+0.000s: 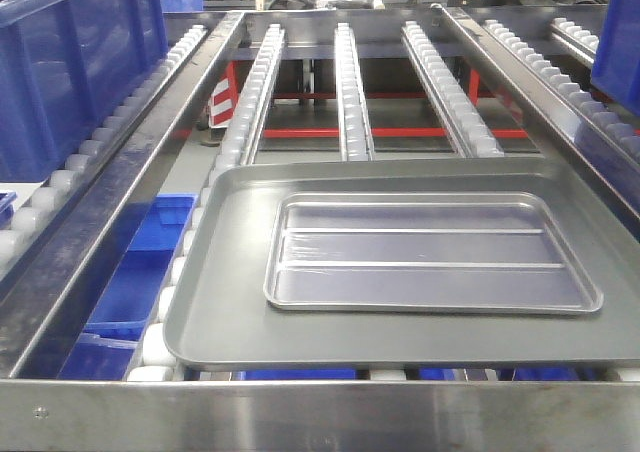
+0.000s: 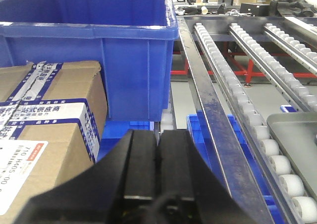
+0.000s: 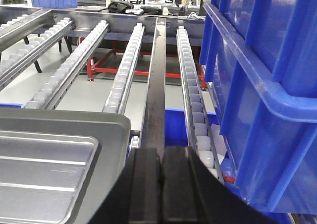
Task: Grab silver tray and place in blue box
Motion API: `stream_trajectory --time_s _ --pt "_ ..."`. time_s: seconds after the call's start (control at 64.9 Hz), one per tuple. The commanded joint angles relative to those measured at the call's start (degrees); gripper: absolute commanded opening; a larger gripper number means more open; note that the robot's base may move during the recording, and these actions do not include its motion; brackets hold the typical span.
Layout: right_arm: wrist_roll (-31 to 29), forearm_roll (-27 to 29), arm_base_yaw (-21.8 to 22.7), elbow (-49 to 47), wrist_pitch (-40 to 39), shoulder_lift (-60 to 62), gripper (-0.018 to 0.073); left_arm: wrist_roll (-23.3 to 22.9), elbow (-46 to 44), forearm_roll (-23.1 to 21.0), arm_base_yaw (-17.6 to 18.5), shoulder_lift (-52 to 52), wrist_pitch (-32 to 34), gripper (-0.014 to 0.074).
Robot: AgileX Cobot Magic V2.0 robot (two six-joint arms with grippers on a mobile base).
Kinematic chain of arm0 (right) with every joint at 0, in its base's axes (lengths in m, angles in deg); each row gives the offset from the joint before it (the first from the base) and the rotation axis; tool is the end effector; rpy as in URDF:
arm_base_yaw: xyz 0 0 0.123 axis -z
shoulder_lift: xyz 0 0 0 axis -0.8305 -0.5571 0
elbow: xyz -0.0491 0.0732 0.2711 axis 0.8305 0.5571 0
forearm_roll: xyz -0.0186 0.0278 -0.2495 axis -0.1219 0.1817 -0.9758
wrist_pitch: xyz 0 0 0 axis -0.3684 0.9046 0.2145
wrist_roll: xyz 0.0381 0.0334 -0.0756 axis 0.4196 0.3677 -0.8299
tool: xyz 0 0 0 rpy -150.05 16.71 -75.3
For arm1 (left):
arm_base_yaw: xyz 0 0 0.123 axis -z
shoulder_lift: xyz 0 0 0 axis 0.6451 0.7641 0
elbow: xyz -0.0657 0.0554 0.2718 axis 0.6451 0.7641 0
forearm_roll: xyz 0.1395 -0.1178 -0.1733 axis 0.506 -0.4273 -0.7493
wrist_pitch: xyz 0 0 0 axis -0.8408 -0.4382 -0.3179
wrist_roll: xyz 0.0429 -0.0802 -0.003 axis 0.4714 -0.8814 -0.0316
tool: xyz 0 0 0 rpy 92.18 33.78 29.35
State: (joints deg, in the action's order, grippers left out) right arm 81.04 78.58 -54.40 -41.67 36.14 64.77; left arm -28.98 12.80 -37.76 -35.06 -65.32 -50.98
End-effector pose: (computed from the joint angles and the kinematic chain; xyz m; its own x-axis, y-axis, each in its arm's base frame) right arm 0.0569 -0.0017 0.2005 0.0350 -0.0106 -0.9993 0.0308 0.9995 -0.0095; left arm 0.0564 -0.0053 0.2030 0.0571 -0.0120 -0.9983 0.0914 0.9958 -0.0067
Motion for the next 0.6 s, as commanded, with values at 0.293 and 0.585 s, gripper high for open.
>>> stream_trajectory --time_s 0.293,0.585 --pt "-0.63 -0.33 0.04 0.16 -5.16 1.21 0.0052 0.00 -0.11 -0.46 -0.14 -1.11 5.22 -0.0073" --pt "-0.63 -0.33 0.04 0.16 -5.65 1.20 0.0052 0.00 -0.11 -0.46 -0.14 -1.11 7.25 -0.0073"
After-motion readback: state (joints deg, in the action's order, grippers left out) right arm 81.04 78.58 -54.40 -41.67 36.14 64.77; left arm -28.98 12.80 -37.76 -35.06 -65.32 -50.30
